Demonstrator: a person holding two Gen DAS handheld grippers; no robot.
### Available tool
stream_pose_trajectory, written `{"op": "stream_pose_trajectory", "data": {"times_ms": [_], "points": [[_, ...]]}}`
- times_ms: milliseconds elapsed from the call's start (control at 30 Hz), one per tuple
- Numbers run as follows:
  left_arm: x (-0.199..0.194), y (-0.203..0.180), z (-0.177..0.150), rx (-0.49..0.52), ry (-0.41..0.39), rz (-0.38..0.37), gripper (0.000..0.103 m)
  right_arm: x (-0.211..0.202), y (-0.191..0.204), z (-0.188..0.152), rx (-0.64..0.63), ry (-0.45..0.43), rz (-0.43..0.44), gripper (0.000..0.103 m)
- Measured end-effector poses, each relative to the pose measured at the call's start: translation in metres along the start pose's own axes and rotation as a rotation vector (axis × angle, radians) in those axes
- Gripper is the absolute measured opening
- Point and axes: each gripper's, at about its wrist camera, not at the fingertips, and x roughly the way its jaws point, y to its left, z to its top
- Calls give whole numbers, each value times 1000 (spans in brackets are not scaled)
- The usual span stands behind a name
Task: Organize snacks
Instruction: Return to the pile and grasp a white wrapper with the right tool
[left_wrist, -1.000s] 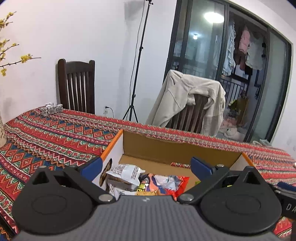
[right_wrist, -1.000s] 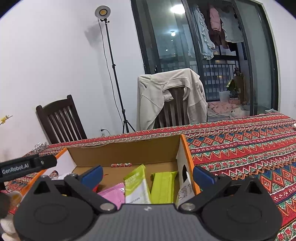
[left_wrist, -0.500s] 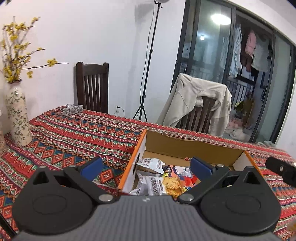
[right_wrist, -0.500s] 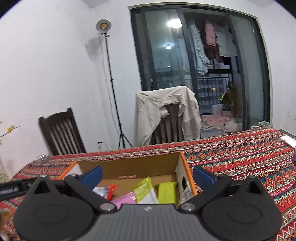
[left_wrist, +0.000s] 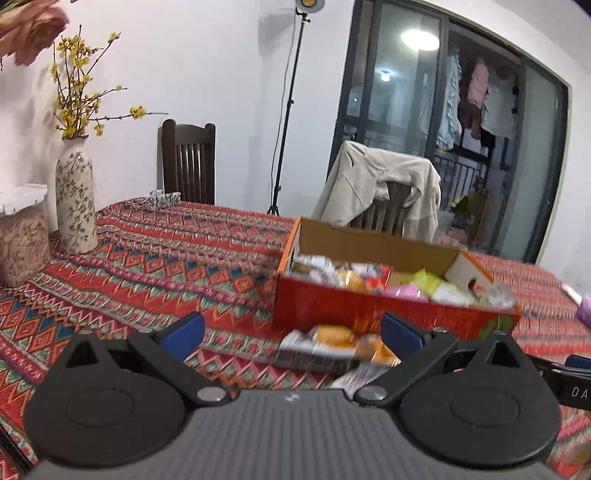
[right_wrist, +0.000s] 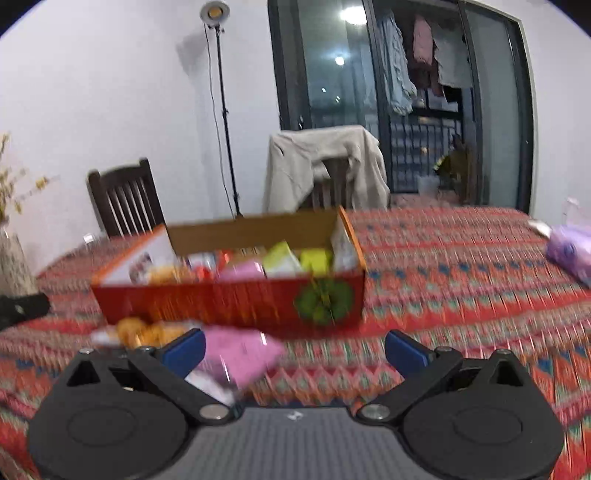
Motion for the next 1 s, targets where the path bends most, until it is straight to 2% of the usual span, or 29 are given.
{"op": "stream_pose_trajectory", "data": {"times_ms": [100, 233, 500, 633, 767, 933, 1000], "points": [[-1, 7, -12, 29, 20, 7, 103, 0, -2, -16, 37, 46, 3, 103], [2, 11, -25, 68, 61, 19, 103, -3, 3, -29, 43, 63, 3, 103], [0, 20, -37, 23, 43, -15, 103, 3, 25, -47, -77, 164, 11, 103], [2, 20, -38, 25, 57, -32, 103, 6, 15, -48, -26, 196, 23, 103], [6, 17, -40, 35, 82, -53, 103, 8, 14, -55, -61, 206, -77, 103], [4, 15, -42, 52, 63, -25, 103, 4, 20, -56, -114, 207, -28, 103], [5, 14, -41, 49, 59, -13, 103, 2, 19, -56, -130, 204, -6, 97]]}}
